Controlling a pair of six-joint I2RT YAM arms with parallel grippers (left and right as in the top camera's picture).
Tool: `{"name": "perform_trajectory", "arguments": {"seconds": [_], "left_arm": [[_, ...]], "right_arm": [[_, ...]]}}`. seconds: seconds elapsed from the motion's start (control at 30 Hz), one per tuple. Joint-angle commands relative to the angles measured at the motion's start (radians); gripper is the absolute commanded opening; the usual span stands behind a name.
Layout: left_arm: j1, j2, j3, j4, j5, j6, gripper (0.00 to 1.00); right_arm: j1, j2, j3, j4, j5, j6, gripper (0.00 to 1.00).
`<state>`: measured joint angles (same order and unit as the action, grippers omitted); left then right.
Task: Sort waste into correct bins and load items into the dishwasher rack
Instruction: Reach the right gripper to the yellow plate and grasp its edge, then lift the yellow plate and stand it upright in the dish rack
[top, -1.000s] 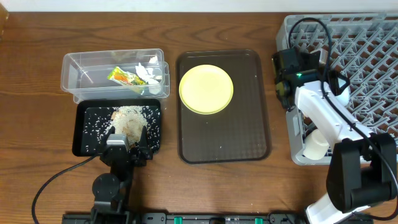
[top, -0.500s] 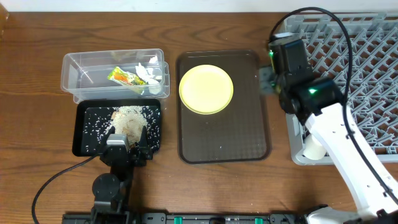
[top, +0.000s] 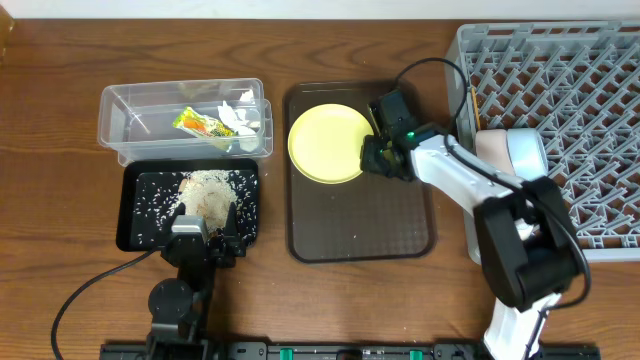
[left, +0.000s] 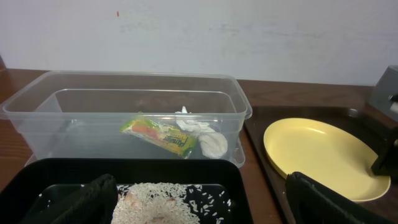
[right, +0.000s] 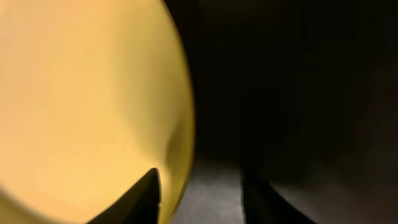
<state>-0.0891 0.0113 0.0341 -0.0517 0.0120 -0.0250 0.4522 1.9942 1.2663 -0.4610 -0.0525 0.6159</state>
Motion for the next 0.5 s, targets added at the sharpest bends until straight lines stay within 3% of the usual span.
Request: {"name": "perform_trajectory", "arguments": {"seconds": [0.0, 0.03, 0.13, 0.33, 0.47], "left_arm": [[-0.001, -0.006, -0.030, -0.018, -0.005, 0.006, 0.89], [-0.001, -0.006, -0.030, -0.018, -0.005, 0.006, 0.89], [-0.001, -0.006, -0.030, -0.018, -0.005, 0.006, 0.89], [-0.001, -0.006, -0.030, -0.018, -0.005, 0.006, 0.89], [-0.001, -0.006, -0.030, -0.018, -0.005, 0.006, 0.89]], "right_arm": [[0.005, 0.043, 0.000, 0.007, 0.007, 0.057, 0.27], [0.005, 0.049, 0.000, 0.004, 0.007, 0.057, 0.17], [0.001, 0.044, 0.000, -0.027, 0.020, 0.056, 0.01], [-0.049, -0.090, 0.002, -0.105, 0.103, 0.052, 0.01], [-0.108, -0.272, 0.002, -0.116, 0.192, -0.060, 0.01]]}}
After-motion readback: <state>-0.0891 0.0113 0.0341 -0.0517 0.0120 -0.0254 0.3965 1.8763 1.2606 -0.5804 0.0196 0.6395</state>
